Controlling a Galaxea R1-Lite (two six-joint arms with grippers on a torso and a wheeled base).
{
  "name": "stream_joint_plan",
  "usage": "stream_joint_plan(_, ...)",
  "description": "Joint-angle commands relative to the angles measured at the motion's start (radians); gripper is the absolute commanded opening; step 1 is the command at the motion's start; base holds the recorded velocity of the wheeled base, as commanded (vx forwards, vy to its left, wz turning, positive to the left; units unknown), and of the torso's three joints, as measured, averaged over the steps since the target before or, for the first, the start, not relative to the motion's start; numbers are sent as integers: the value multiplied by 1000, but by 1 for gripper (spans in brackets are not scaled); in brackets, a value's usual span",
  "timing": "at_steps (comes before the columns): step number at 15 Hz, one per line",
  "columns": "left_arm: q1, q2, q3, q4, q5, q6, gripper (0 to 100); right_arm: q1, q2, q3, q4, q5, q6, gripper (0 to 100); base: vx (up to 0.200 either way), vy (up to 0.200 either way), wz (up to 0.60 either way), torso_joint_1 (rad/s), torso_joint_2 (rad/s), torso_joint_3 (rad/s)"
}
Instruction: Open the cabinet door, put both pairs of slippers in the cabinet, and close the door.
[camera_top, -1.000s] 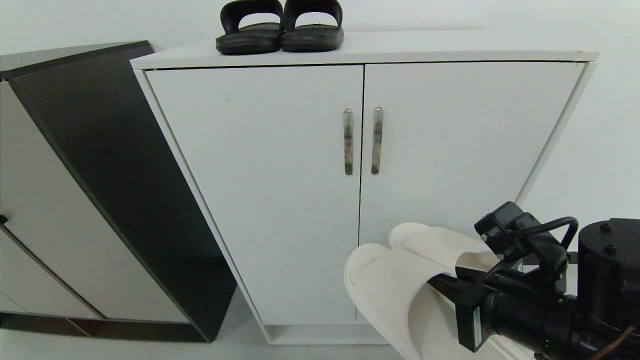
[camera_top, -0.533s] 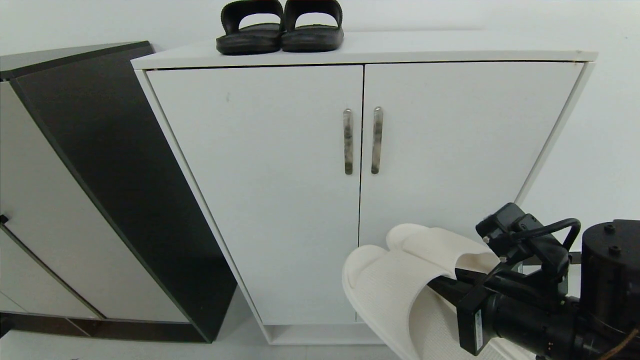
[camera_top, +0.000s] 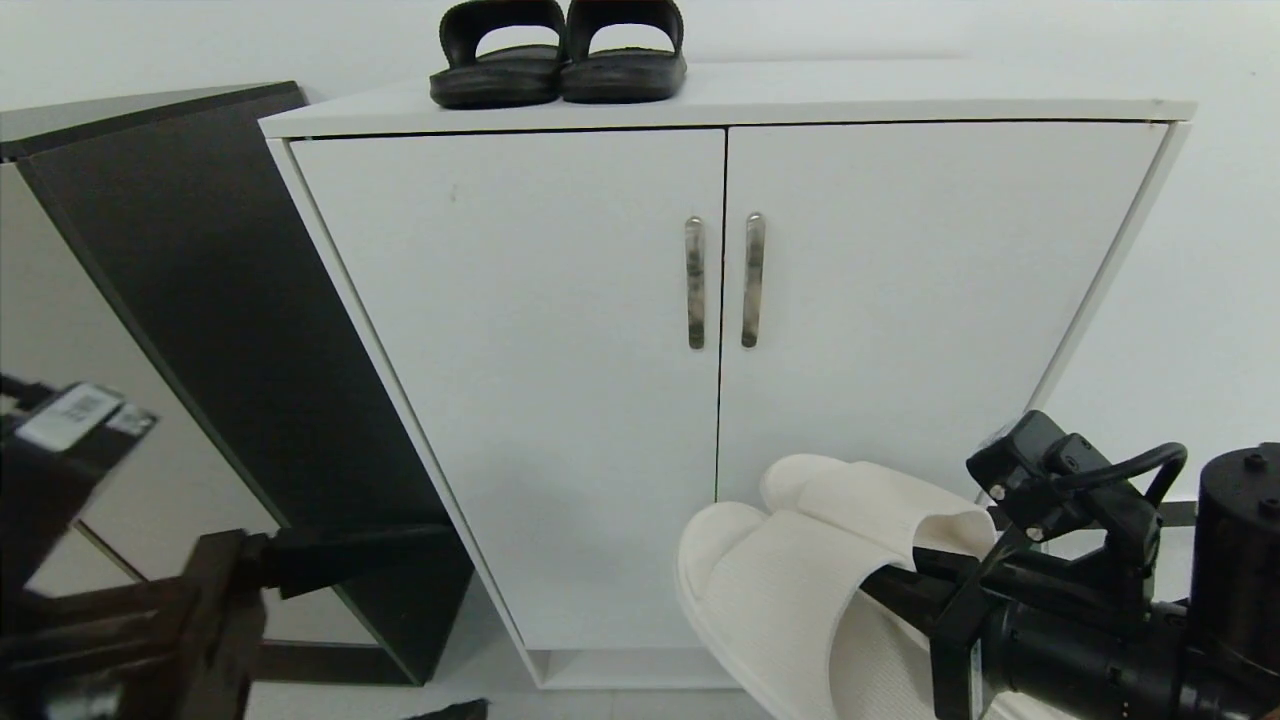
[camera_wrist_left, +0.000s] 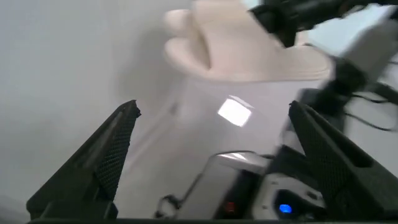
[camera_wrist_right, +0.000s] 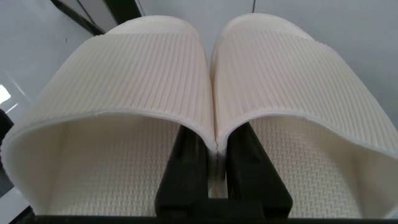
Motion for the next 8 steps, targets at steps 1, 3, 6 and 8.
stream_joint_plan(1, -49, 200, -63, -99, 3, -3, 100, -4, -24, -2, 0, 9, 1, 0, 0, 0, 0, 0, 0, 0)
stream_joint_plan(3, -125, 320, -115, -225, 97, -54, 100, -11, -23, -2, 2, 9, 1, 0, 0, 0, 0, 0, 0, 0)
stream_joint_plan(6, -219, 475, -255, -348, 199, -180, 100, -18, -13, -2, 0, 16, 3, 0, 0, 0, 0, 0, 0, 0)
stream_joint_plan(8, -222, 530, -333, -346, 195, -183, 100, -23, -4, 0, 0, 19, 1, 0, 0, 0, 0, 0, 0, 0)
